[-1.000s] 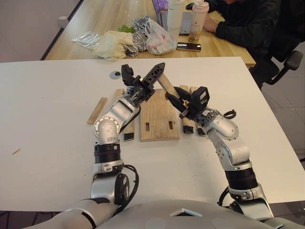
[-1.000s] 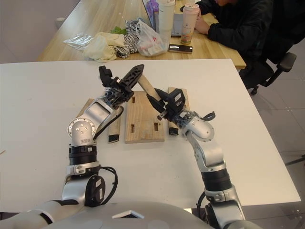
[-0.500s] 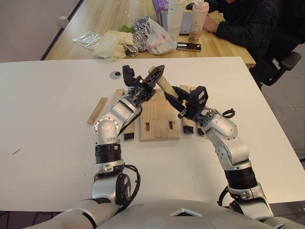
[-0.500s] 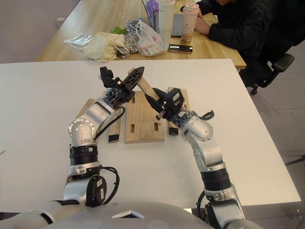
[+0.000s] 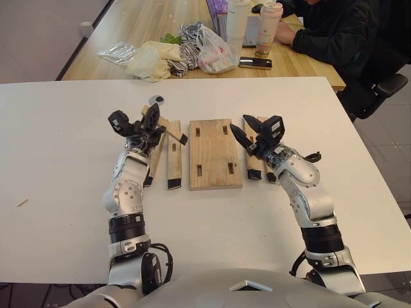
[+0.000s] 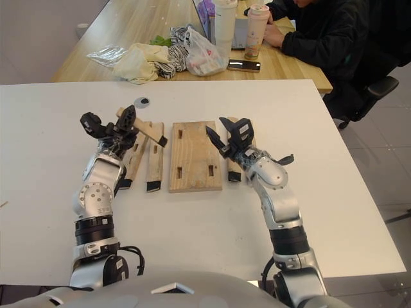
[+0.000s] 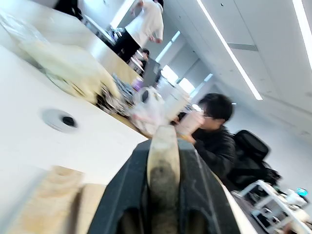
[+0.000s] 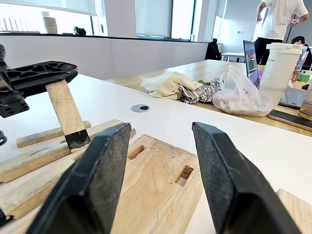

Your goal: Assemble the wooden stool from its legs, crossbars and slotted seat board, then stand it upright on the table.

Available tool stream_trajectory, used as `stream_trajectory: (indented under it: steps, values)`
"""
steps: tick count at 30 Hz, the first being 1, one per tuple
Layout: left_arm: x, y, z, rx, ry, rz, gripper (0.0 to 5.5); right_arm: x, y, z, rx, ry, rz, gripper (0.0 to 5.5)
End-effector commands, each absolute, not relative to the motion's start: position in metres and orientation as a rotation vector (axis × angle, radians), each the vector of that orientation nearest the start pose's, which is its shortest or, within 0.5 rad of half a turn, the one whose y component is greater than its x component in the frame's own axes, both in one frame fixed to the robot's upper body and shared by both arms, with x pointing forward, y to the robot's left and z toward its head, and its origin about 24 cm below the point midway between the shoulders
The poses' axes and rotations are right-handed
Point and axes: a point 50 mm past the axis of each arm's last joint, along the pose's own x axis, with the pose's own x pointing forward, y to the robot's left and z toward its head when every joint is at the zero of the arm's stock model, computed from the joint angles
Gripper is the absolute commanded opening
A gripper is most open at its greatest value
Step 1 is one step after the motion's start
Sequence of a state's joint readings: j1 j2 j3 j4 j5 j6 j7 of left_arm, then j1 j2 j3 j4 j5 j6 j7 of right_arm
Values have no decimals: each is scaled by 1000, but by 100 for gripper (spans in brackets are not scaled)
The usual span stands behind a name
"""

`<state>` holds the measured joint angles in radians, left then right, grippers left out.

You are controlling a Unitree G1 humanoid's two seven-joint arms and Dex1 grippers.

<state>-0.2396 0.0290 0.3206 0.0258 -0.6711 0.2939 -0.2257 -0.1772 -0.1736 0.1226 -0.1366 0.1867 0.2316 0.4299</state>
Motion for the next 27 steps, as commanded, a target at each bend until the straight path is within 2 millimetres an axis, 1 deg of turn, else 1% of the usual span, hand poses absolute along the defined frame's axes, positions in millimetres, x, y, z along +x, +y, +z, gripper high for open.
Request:
stream_trajectory:
  steps: [1,9,15,17,19,23,25,27]
  values:
    - [292,187,73,-619,-90,-92,38,274,-118,91,-46,-35,614,232]
    - [295,194,53,-550,-63,14,38,273,-117,88,-79,-31,629,232]
    - [296,195,48,-509,-47,71,38,273,-115,87,-85,-30,638,232]
    - [296,194,46,-461,-36,75,38,273,-115,87,-88,-30,640,232]
    - [296,191,44,-373,-37,55,38,273,-114,87,-88,-32,644,232]
    - [290,178,43,-166,-106,-50,38,273,-113,87,-83,-32,646,232]
    - [285,175,35,-102,-106,-82,38,273,-113,87,-83,-31,642,232]
    - [281,178,21,-74,-71,-89,38,273,-114,87,-82,-32,637,232]
